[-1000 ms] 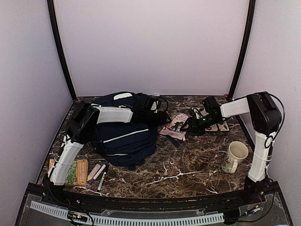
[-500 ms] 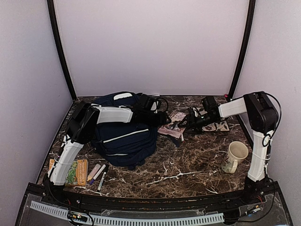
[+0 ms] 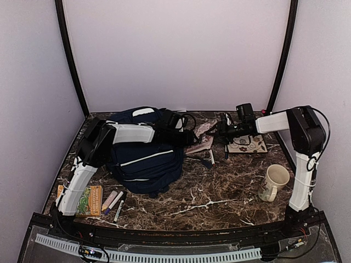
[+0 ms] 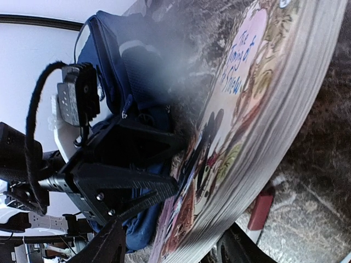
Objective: Pack the student bag
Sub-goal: Pick up the book from the center of the board, then pass from the right arm to the left
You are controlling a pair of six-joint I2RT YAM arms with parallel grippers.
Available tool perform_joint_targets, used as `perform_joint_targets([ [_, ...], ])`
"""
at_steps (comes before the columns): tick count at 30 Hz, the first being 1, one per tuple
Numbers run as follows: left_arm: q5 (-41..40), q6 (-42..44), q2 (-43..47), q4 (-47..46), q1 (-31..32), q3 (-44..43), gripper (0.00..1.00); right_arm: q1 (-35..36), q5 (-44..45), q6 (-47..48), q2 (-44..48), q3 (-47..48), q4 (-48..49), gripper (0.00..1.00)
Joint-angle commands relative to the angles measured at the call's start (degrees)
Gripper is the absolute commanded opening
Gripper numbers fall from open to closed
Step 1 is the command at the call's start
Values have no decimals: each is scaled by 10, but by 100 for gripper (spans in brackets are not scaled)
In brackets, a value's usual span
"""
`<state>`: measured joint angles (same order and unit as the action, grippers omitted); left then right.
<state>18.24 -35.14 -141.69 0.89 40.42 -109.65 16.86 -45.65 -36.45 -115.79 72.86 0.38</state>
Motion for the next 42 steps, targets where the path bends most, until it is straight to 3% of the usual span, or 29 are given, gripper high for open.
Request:
perform_joint_targets([
  [1, 7, 5, -5, 37, 4, 29, 66, 1, 2, -21, -31, 43, 35, 54],
  [11, 5, 6, 1, 32, 4, 36, 65, 1, 36, -9, -75, 99, -18, 36],
  [16, -1, 9, 6, 35, 4, 40, 65, -1, 56, 32, -80, 122, -48, 8],
  [19, -15, 21, 26, 40, 4, 45, 65, -3, 52, 45, -61, 125, -43, 0],
  [31, -84, 95, 264, 69, 2, 123, 74, -7, -14, 138, 103, 78, -23, 0],
  [38, -62, 112, 433, -15, -3, 280, 79, -8, -86, 217, 187, 63, -64, 0],
  [42, -30, 115, 512, -90, -3, 386, 81, -5, -162, 226, 227, 30, -37, 0],
])
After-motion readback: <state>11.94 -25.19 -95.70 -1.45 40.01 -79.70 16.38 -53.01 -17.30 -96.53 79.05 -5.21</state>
